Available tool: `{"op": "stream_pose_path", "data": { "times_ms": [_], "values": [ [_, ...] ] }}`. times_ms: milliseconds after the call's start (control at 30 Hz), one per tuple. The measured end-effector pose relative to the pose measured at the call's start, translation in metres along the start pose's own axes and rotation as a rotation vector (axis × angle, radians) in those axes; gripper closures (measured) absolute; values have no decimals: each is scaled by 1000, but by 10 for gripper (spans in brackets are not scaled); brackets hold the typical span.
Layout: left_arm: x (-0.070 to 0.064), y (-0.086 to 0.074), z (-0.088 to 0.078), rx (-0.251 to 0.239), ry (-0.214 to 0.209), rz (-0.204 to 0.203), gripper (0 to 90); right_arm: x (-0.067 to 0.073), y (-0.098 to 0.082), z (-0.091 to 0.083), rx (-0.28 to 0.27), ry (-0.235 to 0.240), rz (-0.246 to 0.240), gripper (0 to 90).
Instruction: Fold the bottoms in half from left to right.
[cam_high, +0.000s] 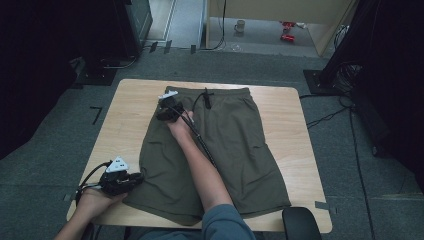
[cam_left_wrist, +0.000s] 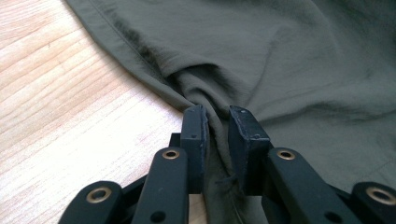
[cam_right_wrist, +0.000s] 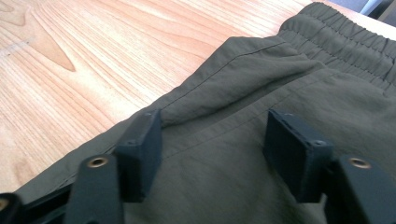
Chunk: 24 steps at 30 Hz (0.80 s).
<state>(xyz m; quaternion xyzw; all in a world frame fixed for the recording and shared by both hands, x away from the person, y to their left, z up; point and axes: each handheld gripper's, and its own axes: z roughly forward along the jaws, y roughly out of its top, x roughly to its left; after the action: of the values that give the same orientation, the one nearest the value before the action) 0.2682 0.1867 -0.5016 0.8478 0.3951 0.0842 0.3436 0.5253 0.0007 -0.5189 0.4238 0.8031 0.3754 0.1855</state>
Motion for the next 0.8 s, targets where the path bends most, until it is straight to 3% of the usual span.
{"op": "stream_pose_path", "data": {
  "times_ms": [33,100,367,533,633,700,800],
  "values": [
    [-1,1,1,1,-1,2,782,1,-1,-1,-5,3,-2,480],
    [-1,1,1,2,-3,9,791,2,-1,-2,-13,9,-10,561],
    [-1,4,5,-2,-15,21,789,6,-3,-4,-19,5,-19,813],
    [-1,5,5,1,-12,22,807,4,-3,-4,-15,7,6,873],
    [1,7,5,20,-18,4,889,1,-2,-5,-4,20,45,887],
    [1,9,4,25,-18,7,894,-3,6,-5,58,45,95,891],
    [0,13,-1,-25,-23,4,894,-7,10,-8,75,58,100,893]
  ]
}}
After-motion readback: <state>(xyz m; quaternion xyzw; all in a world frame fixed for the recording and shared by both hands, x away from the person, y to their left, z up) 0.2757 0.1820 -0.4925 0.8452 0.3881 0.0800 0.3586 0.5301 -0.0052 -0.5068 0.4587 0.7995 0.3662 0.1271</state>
